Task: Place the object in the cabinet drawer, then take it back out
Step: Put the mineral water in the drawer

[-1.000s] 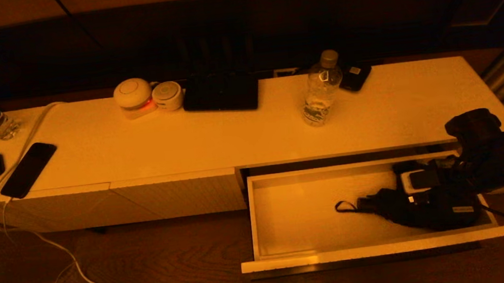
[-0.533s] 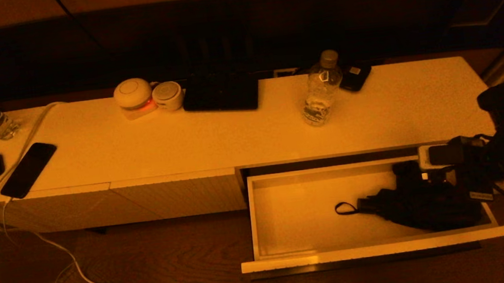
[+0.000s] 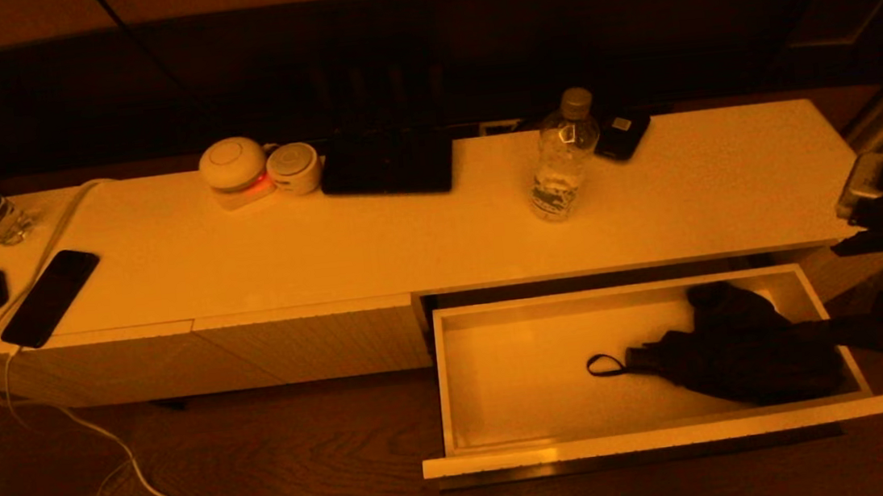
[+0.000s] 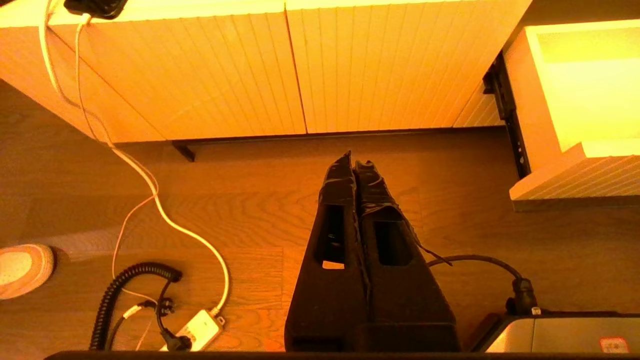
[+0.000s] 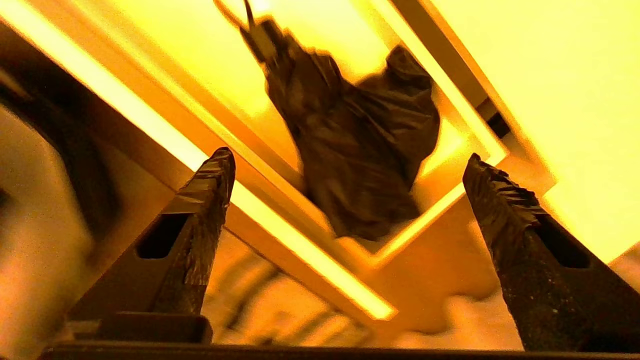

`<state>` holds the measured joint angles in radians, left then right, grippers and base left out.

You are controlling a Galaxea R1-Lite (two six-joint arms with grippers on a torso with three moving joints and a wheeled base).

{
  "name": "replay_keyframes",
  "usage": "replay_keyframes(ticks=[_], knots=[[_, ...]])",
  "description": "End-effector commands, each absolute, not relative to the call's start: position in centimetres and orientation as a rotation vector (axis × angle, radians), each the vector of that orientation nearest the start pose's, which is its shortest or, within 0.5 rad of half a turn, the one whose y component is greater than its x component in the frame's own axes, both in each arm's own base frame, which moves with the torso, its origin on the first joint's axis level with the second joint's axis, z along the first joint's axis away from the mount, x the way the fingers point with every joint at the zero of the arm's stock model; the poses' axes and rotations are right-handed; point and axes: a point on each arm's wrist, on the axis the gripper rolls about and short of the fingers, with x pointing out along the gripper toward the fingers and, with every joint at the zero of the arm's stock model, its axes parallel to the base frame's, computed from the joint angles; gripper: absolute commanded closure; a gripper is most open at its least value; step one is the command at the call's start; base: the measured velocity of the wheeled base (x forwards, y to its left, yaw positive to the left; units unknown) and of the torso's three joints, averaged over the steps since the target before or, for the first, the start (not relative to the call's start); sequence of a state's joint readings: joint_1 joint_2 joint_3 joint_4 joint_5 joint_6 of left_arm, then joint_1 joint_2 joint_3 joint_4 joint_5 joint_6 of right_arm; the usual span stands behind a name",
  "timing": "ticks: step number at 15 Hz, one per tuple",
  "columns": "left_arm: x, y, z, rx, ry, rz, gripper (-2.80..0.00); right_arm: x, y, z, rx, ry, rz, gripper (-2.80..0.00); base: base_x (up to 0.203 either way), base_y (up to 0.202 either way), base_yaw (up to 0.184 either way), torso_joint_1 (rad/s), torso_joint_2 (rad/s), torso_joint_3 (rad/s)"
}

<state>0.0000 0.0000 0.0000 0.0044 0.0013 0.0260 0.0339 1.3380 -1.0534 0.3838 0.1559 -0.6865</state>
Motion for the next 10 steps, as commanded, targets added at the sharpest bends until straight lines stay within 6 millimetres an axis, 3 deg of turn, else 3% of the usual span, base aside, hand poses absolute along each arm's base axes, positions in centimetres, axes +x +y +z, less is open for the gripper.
replay_keyframes(ticks=[1, 5, 10], knots=[[-2.3, 0.0, 7.5, 0.026, 0.005, 0.001, 0.0, 19.2, 1.5, 25.9, -0.508, 0.555, 0.385, -2.8, 0.0, 0.0, 0.0, 0.0, 0.0, 0.0], [-2.3, 0.0, 7.5, 0.026, 0.005, 0.001, 0.0, 22.6, 3.7, 26.3, -0.182, 0.511, 0.358, -2.8, 0.0, 0.0, 0.0, 0.0, 0.0, 0.0], [-2.3, 0.0, 7.5, 0.026, 0.005, 0.001, 0.0, 27.9, 6.4, 25.3, -0.063, 0.374, 0.372, -2.8, 0.0, 0.0, 0.0, 0.0, 0.0, 0.0]])
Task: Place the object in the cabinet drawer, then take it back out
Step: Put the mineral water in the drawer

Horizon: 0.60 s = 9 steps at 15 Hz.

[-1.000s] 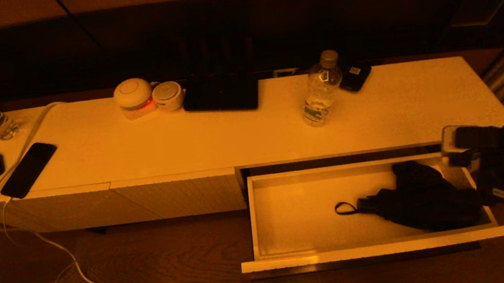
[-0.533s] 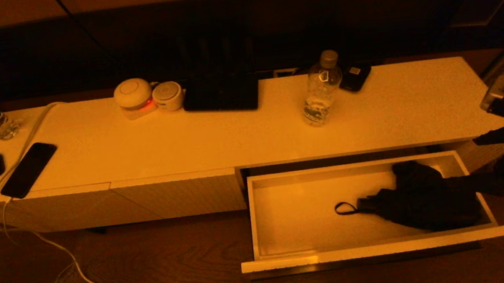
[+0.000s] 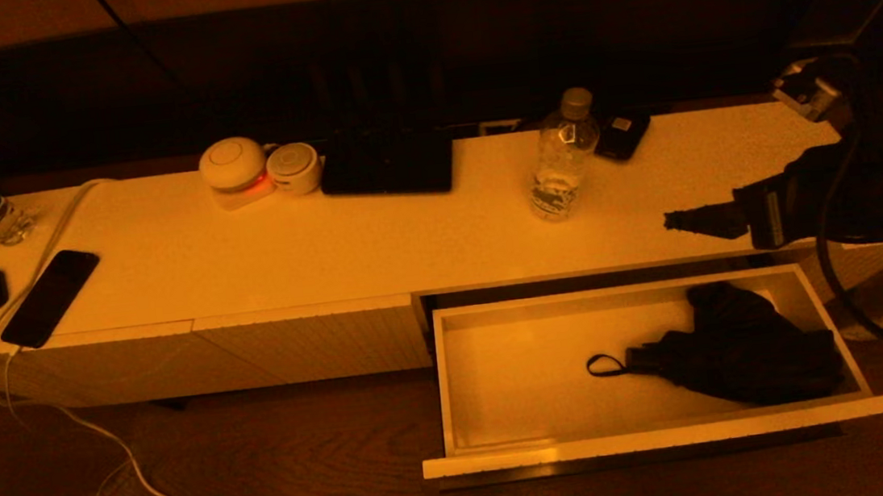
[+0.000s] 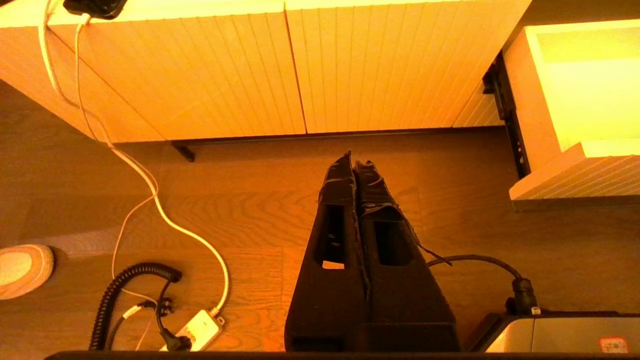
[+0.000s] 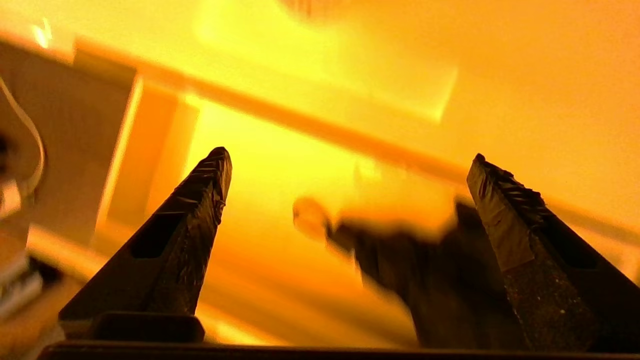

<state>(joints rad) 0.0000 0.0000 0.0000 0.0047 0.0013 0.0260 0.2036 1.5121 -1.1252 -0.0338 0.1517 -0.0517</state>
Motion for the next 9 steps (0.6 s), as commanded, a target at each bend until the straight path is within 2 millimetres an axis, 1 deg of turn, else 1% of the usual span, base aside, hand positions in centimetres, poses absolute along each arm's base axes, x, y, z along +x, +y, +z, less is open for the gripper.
replay_keyframes(ticks=[1, 3, 4, 7, 8, 9], knots=[[-2.3, 0.0, 7.5, 0.026, 0.005, 0.001, 0.0, 28.5, 6.8, 24.9, -0.061, 0.359, 0.374, -2.8, 0.0, 0.0, 0.0, 0.0, 0.0, 0.0], [-2.3, 0.0, 7.5, 0.026, 0.005, 0.001, 0.0, 29.3, 7.8, 24.1, -0.064, 0.307, 0.381, -2.8, 0.0, 0.0, 0.0, 0.0, 0.0, 0.0], [-2.3, 0.0, 7.5, 0.026, 0.005, 0.001, 0.0, 29.6, 8.2, 24.0, -0.064, 0.251, 0.381, -2.8, 0.0, 0.0, 0.0, 0.0, 0.0, 0.0], [-2.3, 0.0, 7.5, 0.026, 0.005, 0.001, 0.0, 29.4, 9.9, 22.8, -0.073, 0.159, 0.395, -2.8, 0.0, 0.0, 0.0, 0.0, 0.0, 0.0], [-2.3, 0.0, 7.5, 0.026, 0.005, 0.001, 0.0, 29.3, 10.2, 22.6, -0.076, 0.151, 0.395, -2.8, 0.0, 0.0, 0.0, 0.0, 0.0, 0.0], [-2.3, 0.0, 7.5, 0.026, 0.005, 0.001, 0.0, 29.6, 10.6, 22.7, -0.071, 0.104, 0.396, -2.8, 0.0, 0.0, 0.0, 0.0, 0.0, 0.0]])
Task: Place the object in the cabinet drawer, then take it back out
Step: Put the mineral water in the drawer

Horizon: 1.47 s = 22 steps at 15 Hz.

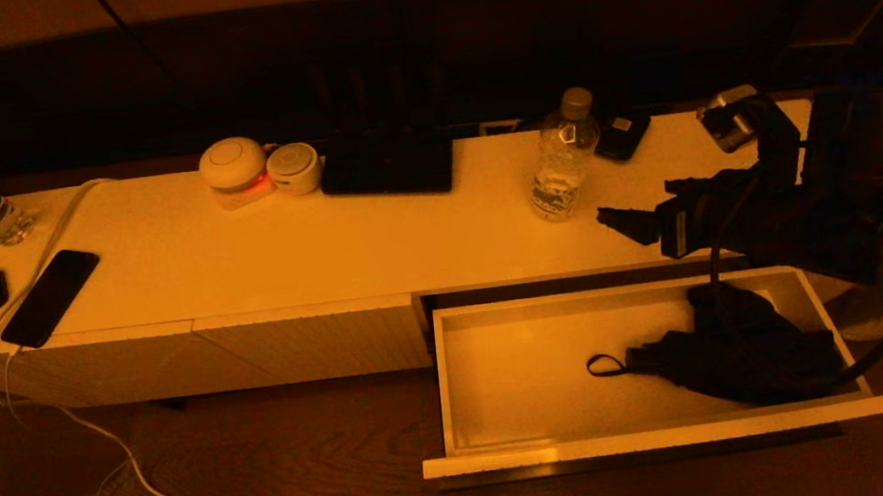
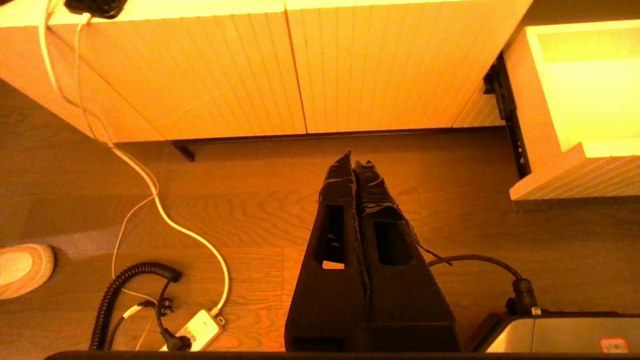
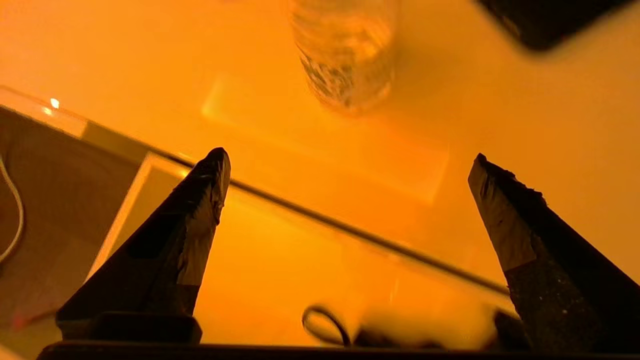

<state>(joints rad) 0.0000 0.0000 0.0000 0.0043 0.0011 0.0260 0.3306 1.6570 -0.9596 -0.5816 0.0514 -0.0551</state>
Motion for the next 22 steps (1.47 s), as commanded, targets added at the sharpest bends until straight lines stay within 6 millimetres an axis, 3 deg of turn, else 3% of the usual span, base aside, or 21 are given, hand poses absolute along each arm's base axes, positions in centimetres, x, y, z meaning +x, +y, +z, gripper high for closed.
replay_keyframes(ticks=[1, 9, 12, 22], knots=[[-2.3, 0.0, 7.5, 0.026, 0.005, 0.001, 0.0, 29.8, 11.0, 22.4, -0.069, 0.084, 0.399, -2.8, 0.0, 0.0, 0.0, 0.0, 0.0, 0.0], [-2.3, 0.0, 7.5, 0.026, 0.005, 0.001, 0.0, 33.8, 13.1, 20.1, -0.062, -0.022, 0.397, -2.8, 0.0, 0.0, 0.0, 0.0, 0.0, 0.0], [-2.3, 0.0, 7.5, 0.026, 0.005, 0.001, 0.0, 36.3, 14.5, 18.2, -0.087, -0.08, 0.329, -2.8, 0.0, 0.0, 0.0, 0.0, 0.0, 0.0], [-2.3, 0.0, 7.5, 0.026, 0.005, 0.001, 0.0, 40.4, 16.2, 17.7, -0.108, -0.183, 0.239, -2.8, 0.0, 0.0, 0.0, 0.0, 0.0, 0.0]])
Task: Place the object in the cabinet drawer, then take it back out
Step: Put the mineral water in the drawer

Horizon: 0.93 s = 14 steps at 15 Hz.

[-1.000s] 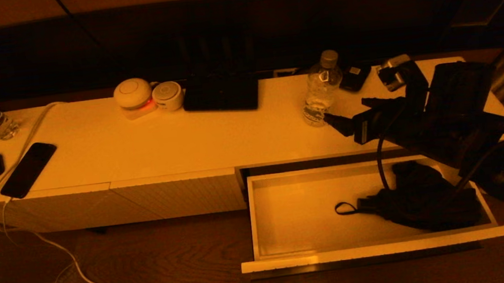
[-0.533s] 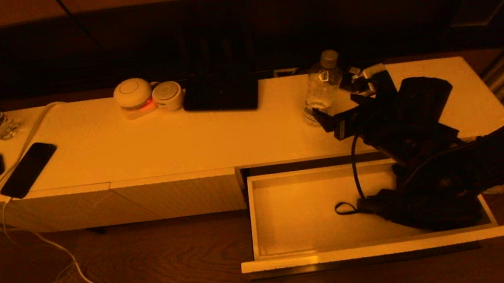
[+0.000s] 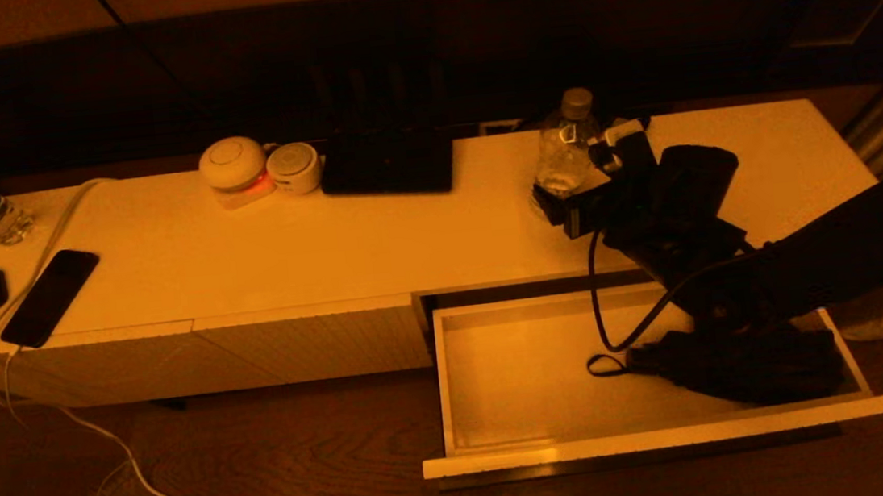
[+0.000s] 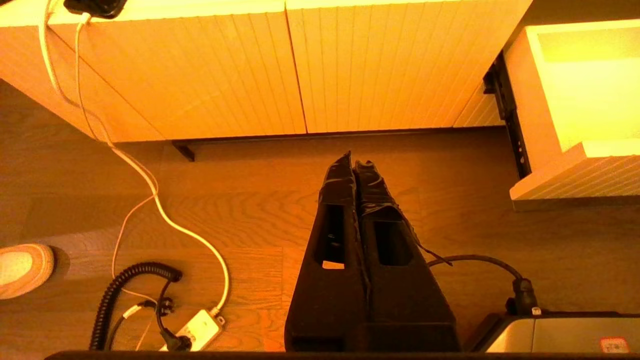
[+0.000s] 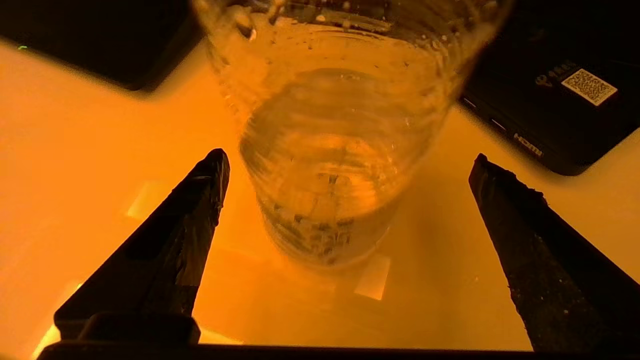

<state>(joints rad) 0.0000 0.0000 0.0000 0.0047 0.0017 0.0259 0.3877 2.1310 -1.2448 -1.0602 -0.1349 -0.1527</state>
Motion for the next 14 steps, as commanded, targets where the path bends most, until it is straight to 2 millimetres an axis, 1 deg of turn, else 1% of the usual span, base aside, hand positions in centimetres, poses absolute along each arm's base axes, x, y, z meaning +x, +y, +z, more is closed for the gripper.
replay_keyframes(ticks=[1, 6, 8, 10, 13, 14], knots=[[-2.3, 0.0, 7.5, 0.026, 0.005, 0.001, 0.0, 40.9, 16.4, 17.6, -0.106, -0.189, 0.223, -2.8, 0.0, 0.0, 0.0, 0.0, 0.0, 0.0], [-2.3, 0.0, 7.5, 0.026, 0.005, 0.001, 0.0, 42.7, 17.0, 17.7, -0.092, -0.228, 0.177, -2.8, 0.0, 0.0, 0.0, 0.0, 0.0, 0.0], [-2.3, 0.0, 7.5, 0.026, 0.006, 0.001, 0.0, 43.2, 17.3, 18.2, -0.083, -0.256, 0.164, -2.8, 0.0, 0.0, 0.0, 0.0, 0.0, 0.0], [-2.3, 0.0, 7.5, 0.026, 0.005, 0.001, 0.0, 43.5, 17.9, 18.2, -0.078, -0.26, 0.154, -2.8, 0.0, 0.0, 0.0, 0.0, 0.0, 0.0], [-2.3, 0.0, 7.5, 0.026, 0.005, 0.001, 0.0, 43.6, 17.9, 18.2, -0.076, -0.255, 0.116, -2.8, 0.0, 0.0, 0.0, 0.0, 0.0, 0.0], [-2.3, 0.0, 7.5, 0.026, 0.005, 0.001, 0.0, 43.6, 17.9, 18.1, -0.081, -0.249, 0.109, 0.0, 0.0, 0.0, 0.0, 0.0, 0.0, 0.0]])
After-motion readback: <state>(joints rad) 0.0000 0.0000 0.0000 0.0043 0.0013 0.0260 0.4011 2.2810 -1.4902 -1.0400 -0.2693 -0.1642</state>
